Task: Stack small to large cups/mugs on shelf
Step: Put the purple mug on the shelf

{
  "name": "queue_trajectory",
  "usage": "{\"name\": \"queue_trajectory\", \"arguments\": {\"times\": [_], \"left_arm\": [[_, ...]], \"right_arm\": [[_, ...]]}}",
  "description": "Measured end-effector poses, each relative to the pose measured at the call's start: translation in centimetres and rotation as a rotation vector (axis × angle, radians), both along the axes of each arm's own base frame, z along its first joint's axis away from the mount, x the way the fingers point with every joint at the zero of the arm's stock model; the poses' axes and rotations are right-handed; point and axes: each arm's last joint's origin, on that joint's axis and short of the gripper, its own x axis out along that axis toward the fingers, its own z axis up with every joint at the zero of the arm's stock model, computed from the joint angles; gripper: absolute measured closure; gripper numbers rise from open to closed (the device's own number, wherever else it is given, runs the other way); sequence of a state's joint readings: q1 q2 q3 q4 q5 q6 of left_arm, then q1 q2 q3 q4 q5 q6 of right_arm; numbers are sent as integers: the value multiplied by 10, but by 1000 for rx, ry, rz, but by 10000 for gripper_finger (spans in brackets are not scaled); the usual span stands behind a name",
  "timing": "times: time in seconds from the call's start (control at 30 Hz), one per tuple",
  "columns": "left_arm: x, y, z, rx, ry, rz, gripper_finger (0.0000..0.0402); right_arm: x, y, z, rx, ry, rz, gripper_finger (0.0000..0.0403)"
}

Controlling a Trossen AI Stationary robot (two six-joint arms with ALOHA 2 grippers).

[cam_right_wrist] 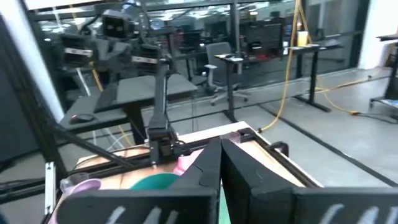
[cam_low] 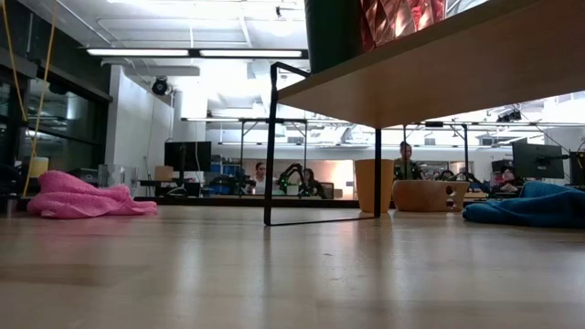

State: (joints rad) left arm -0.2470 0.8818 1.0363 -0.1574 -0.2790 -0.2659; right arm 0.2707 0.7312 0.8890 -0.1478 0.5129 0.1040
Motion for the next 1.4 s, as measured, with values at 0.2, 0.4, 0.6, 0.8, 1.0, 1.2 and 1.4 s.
{"name": "queue_trajectory", "arguments": {"times": [0.2,0.4,0.6,0.8,1.0,1.2,1.4], "left_arm": [[4,6,4,-20,-42,-26,401],[4,7,4,-39,-44,-18,401],[4,7,3,-50,-40,0,400],[11,6,-9,-158,93,15,337],[35,-23,-28,-199,441,-101,229],[46,-71,-65,-141,883,-221,185],[40,-112,-115,-27,1217,-236,193]], "right_arm": [[1,0,0,-1,1,56,403],[-3,-1,1,-3,-7,75,403],[-10,-3,5,-8,-32,80,403],[-11,-3,5,0,-38,81,403],[-11,-3,5,12,-38,81,403],[-11,-3,5,17,-37,81,403],[-11,-3,4,16,-32,81,403]]}}
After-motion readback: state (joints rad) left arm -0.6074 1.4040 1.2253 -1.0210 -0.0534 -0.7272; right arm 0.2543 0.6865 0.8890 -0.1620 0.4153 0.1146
